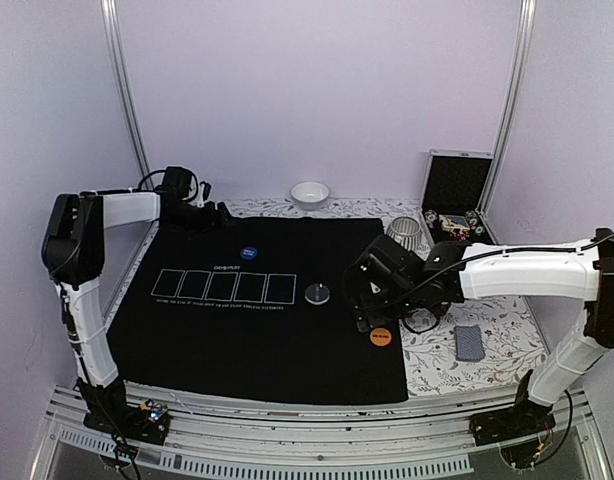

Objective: Distribute texas hold em gaming equipment
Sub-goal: Place the small blind button in the small blind area, then pick up the big blind button from the poker table mat, then place the big blind button in the big blind area, then pick up the pile of poker chips from the pile of poker chips, then place the poker chips pile in the dealer area, then pick up the pile of poker chips from the pile of poker chips.

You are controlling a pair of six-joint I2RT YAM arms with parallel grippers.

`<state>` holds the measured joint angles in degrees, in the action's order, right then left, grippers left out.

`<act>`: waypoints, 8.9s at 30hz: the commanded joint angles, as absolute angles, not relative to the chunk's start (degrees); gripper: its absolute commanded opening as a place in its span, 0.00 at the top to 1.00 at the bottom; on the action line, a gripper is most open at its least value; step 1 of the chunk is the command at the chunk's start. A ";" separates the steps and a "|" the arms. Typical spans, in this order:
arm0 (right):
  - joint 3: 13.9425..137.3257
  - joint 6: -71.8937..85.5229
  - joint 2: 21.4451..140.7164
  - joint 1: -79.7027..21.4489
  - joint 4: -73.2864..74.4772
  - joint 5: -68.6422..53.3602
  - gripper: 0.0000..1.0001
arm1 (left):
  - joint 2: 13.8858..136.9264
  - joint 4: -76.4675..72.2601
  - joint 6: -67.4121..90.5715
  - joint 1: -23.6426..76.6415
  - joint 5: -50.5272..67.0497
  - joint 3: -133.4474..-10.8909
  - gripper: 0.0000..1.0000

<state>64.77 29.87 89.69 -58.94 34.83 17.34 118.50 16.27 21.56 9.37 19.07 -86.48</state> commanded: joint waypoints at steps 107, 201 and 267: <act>81.40 22.72 94.39 -34.44 50.26 10.54 0.01 | 76.29 18.71 11.60 19.38 8.20 -58.60 0.03; 96.18 12.05 124.63 -53.89 46.13 3.51 0.97 | 74.97 20.13 9.32 19.34 5.85 -58.01 0.03; 83.68 12.86 113.19 -24.79 47.29 2.80 0.10 | 75.18 20.47 8.62 19.25 5.23 -57.92 0.02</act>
<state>83.61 13.82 111.15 -25.61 47.94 3.40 76.40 19.38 9.45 19.75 5.65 -57.60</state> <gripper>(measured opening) 0.933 0.977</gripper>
